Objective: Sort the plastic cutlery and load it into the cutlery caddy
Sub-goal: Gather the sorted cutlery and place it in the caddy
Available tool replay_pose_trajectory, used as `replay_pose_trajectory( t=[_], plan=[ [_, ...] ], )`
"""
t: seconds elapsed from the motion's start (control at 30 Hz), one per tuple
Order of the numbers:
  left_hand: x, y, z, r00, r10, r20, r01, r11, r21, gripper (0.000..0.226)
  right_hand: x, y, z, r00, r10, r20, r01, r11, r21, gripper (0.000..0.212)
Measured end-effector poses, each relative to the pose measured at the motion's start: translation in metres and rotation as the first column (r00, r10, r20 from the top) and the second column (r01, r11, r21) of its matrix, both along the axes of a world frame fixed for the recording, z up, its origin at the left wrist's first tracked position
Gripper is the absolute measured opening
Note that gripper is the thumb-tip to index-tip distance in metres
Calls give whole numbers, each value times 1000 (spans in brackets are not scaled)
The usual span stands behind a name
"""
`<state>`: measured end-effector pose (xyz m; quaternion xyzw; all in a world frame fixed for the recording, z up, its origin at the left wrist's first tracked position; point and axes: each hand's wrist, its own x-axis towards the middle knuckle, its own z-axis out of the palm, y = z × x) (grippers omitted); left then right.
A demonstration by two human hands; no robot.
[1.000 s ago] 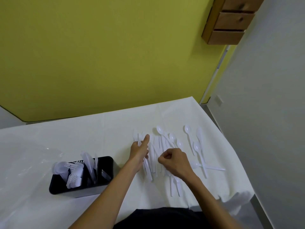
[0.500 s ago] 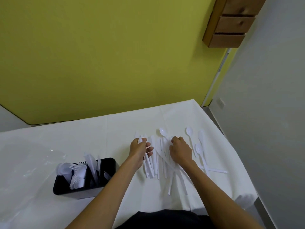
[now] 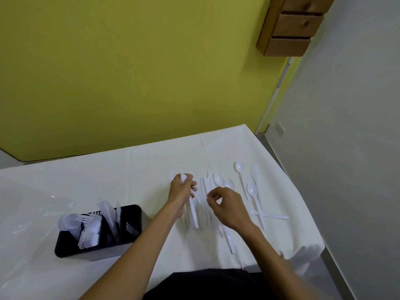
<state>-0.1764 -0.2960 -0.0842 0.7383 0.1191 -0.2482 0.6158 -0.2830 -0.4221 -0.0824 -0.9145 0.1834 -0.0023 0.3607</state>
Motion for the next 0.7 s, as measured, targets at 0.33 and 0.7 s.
replay_pose_trajectory(
  t=[0.33,0.7],
  plan=[
    [-6,2,-2,993,41,-112,-46,998,-41,10,-17,-45,-28,915,-296,-273,252,950,-184,11],
    [-5,-10,20,986,-131,-104,124,990,-73,72,1,1,30,992,-81,-102,118,886,448,16]
  ],
)
